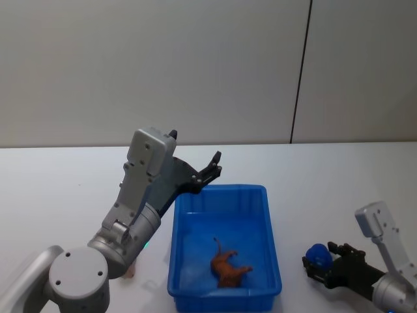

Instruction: Pick up the two dolls from the table and place them into the box.

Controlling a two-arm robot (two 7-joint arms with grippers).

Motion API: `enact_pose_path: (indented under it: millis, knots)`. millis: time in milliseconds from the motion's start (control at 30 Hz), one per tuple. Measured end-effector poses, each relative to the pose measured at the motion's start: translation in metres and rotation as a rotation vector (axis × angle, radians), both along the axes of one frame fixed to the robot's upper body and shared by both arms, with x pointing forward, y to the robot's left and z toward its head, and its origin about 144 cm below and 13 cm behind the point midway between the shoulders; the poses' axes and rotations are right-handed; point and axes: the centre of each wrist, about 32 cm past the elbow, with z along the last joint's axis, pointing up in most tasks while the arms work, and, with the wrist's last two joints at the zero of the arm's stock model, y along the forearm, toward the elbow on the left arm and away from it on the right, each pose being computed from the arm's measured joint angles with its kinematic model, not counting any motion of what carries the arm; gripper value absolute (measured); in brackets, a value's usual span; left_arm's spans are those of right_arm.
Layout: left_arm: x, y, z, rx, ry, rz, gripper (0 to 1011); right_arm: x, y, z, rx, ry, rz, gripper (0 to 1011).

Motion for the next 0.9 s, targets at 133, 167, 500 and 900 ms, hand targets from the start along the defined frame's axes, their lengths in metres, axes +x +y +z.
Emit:
enact_pose_path:
  millis: [133,167,500,900]
  knots:
    - [0.000,0.000,0.000,0.000,0.000,0.000,1001,0.001,0.001,0.000,0.009,0.010,-0.005,645]
    - [0.000,0.000,0.000,0.000,0.000,0.000,1001,0.001,0.001,0.000,0.011,0.011,-0.006,627]
    - [0.000,0.000,0.000,0.000,0.000,0.000,1001,0.001,0.003,0.005,0.040,-0.026,-0.014,487]
    - [0.000,0.000,0.000,0.000,0.000,0.000,1001,0.000,0.014,0.028,0.109,-0.157,0.037,409]
